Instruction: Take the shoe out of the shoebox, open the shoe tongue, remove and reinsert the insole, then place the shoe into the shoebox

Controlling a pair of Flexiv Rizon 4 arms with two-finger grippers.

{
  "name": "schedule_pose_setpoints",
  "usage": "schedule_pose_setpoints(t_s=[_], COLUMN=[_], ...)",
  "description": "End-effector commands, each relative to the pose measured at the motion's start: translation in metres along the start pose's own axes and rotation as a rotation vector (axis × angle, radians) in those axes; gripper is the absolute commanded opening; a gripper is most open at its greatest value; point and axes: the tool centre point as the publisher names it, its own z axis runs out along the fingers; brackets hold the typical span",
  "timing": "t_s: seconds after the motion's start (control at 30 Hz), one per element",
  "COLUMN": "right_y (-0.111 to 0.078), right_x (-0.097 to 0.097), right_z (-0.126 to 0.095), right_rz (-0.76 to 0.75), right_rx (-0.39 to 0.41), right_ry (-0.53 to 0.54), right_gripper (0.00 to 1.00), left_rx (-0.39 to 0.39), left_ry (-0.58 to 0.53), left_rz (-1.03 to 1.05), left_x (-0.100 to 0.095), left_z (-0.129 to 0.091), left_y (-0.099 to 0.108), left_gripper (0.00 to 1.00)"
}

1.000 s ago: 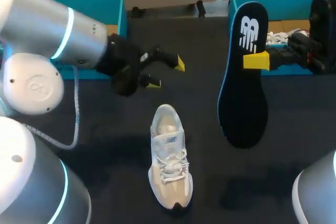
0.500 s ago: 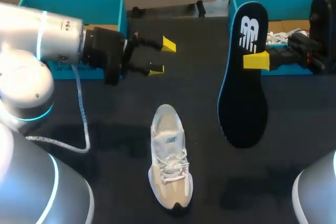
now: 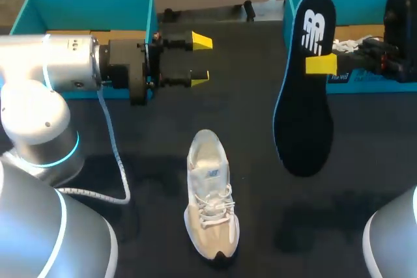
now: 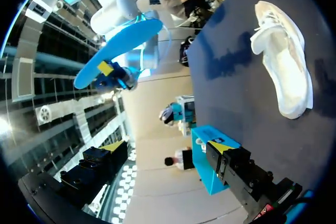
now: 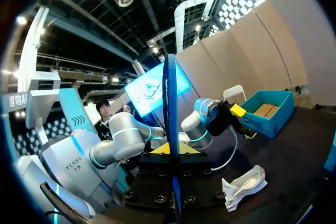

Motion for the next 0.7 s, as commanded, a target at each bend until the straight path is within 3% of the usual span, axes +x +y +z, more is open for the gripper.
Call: schedule_pose_setpoints(t_s=[0.03, 0.1, 0.63, 0.7], right_y=[0.024, 0.028, 0.028, 0.028], right_x=[-0.062, -0.08, -0.08, -0.097], right_z=[0.009, 0.008, 0.008, 0.008], right_rz=[0.049, 0.09, 0.09, 0.138], right_rx=[0.045, 0.045, 0.045, 0.044], right_ry=[0.065, 0.067, 0.067, 0.056], right_gripper=[0.0, 0.0, 0.0, 0.0], left_rx=[-0.024, -0.024, -0.024, -0.024], left_ry=[-0.019, -0.019, -0.019, -0.019], left_rz=[-0.007, -0.007, -0.007, -0.007], left_x=[0.002, 0.002, 0.002, 0.002], left_z=[-0.002, -0.002, -0.002, -0.002], left_y=[-0.005, -0.005, -0.005, -0.005], left_gripper=[1.0, 1.0, 1.0, 1.0])
